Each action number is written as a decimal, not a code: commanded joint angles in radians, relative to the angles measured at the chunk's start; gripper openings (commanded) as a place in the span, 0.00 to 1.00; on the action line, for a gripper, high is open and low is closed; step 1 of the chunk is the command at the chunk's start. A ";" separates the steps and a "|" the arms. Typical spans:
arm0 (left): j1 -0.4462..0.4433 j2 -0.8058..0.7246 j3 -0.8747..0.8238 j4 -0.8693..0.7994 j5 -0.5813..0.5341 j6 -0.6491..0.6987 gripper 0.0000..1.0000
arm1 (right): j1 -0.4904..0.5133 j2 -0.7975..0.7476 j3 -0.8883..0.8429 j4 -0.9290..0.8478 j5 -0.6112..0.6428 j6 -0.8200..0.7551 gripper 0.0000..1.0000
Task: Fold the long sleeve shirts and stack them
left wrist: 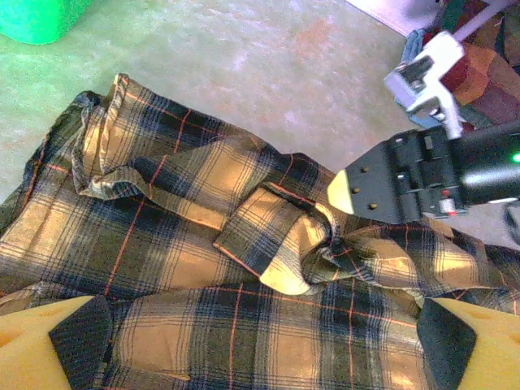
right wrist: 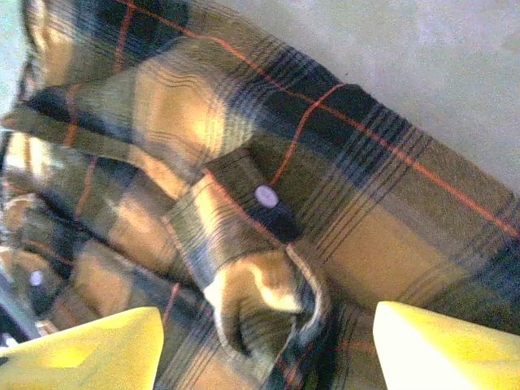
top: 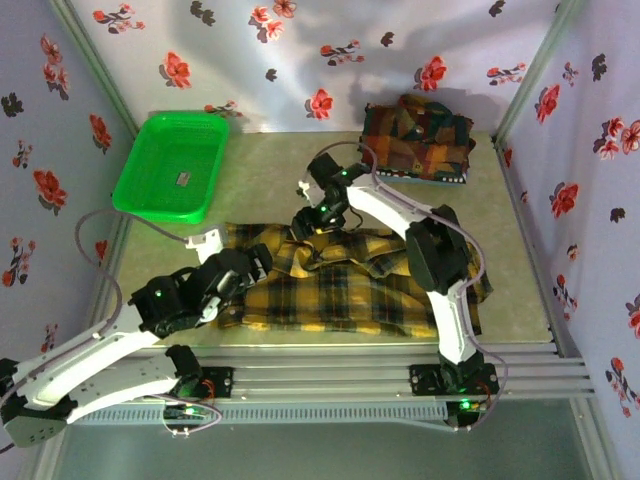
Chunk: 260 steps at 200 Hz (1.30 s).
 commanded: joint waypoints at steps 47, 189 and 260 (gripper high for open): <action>-0.001 -0.027 -0.006 -0.077 -0.027 -0.028 1.00 | 0.051 0.100 0.077 -0.011 0.023 -0.107 0.66; -0.001 -0.089 -0.003 -0.125 -0.057 -0.034 1.00 | 0.107 -0.190 -0.118 0.142 0.188 -0.016 0.00; -0.001 -0.096 -0.007 -0.110 -0.067 -0.011 1.00 | 0.137 -0.401 -0.253 0.345 0.371 0.139 0.00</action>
